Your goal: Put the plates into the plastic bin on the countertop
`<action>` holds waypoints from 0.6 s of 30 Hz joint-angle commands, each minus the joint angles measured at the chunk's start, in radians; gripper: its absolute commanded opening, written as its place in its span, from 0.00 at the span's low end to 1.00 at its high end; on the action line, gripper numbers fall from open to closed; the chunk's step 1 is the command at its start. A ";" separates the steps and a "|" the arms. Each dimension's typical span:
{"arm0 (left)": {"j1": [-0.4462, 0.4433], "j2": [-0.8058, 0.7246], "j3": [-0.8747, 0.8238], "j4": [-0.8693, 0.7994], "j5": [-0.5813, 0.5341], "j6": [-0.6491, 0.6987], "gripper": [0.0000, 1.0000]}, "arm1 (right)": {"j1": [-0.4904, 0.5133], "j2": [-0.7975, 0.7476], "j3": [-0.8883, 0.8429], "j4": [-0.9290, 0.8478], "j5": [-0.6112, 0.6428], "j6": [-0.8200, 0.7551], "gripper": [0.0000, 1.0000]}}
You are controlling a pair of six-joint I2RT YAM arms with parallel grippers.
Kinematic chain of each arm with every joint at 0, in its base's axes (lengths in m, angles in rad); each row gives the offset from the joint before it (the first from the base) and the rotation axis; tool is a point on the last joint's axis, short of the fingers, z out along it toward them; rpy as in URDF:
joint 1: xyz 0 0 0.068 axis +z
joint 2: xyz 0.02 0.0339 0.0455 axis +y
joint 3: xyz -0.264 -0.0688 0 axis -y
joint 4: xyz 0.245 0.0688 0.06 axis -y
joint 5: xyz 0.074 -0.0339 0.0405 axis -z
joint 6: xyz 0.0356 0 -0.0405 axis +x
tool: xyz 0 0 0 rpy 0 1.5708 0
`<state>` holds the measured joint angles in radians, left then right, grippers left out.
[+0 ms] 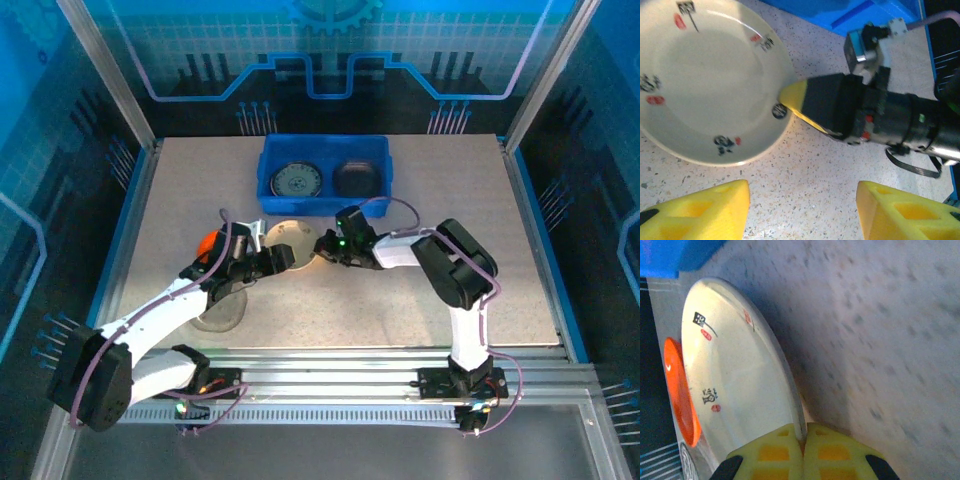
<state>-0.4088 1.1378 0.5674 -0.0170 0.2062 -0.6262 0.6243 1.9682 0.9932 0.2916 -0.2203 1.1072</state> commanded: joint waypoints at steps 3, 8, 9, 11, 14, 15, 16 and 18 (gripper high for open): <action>0.001 0.013 0.023 -0.010 -0.017 0.035 0.59 | -0.037 -0.180 -0.123 -0.080 -0.036 -0.035 0.00; 0.000 0.022 0.017 0.001 -0.018 0.036 0.59 | -0.072 -0.338 -0.201 -0.192 -0.087 -0.097 0.00; 0.000 0.023 0.015 0.006 -0.019 0.036 0.59 | -0.076 -0.362 -0.206 -0.212 -0.095 -0.108 0.00; -0.001 0.030 0.009 0.018 -0.020 0.032 0.59 | -0.078 -0.414 -0.207 -0.253 -0.109 -0.135 0.00; 0.000 0.049 0.002 0.043 -0.018 0.022 0.59 | -0.076 -0.459 -0.204 -0.278 -0.150 -0.151 0.00; 0.000 0.056 0.005 0.045 -0.020 0.018 0.58 | -0.075 -0.464 -0.196 -0.288 -0.161 -0.156 0.00; 0.000 0.064 0.007 0.047 -0.019 0.013 0.56 | -0.073 -0.469 -0.188 -0.302 -0.171 -0.166 0.00; 0.000 0.076 0.012 0.060 -0.015 0.007 0.52 | -0.070 -0.465 -0.172 -0.314 -0.198 -0.182 0.00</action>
<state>-0.4088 1.1954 0.5674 0.0059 0.1989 -0.6262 0.5533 1.5139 0.7937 0.0360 -0.3504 0.9707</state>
